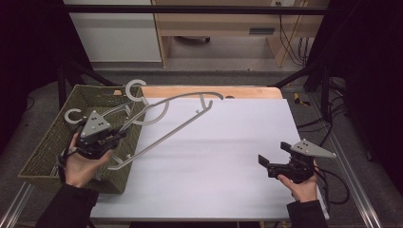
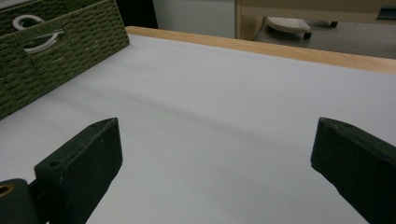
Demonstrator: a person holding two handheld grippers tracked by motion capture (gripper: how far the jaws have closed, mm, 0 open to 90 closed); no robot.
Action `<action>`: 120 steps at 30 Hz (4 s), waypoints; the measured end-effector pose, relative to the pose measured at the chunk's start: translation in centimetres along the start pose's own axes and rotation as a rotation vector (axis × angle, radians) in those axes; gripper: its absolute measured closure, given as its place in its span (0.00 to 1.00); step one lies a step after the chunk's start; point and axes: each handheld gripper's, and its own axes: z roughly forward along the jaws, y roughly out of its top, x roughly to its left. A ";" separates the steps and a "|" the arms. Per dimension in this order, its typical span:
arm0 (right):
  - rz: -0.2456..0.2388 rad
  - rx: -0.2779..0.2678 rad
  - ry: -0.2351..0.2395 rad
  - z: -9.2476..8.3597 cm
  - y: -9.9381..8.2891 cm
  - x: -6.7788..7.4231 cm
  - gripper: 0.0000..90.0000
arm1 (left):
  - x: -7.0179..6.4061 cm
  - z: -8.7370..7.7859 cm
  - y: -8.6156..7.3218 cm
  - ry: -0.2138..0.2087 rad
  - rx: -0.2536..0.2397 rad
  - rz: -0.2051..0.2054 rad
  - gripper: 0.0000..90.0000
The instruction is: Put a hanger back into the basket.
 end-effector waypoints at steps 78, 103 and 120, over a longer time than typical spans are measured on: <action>-0.006 0.043 -0.001 1.2 -0.6 0.1 0.02 | 16.8 -4.3 -11.0 0.232 0.076 -0.175 0.91; -0.005 0.041 0.001 1.0 -0.5 0.0 0.02 | 15.3 -1.1 -11.0 0.227 0.200 -0.181 0.91; -0.006 0.040 -0.001 1.0 -0.5 0.0 0.02 | 14.6 0.1 -11.3 0.252 0.340 -0.135 0.75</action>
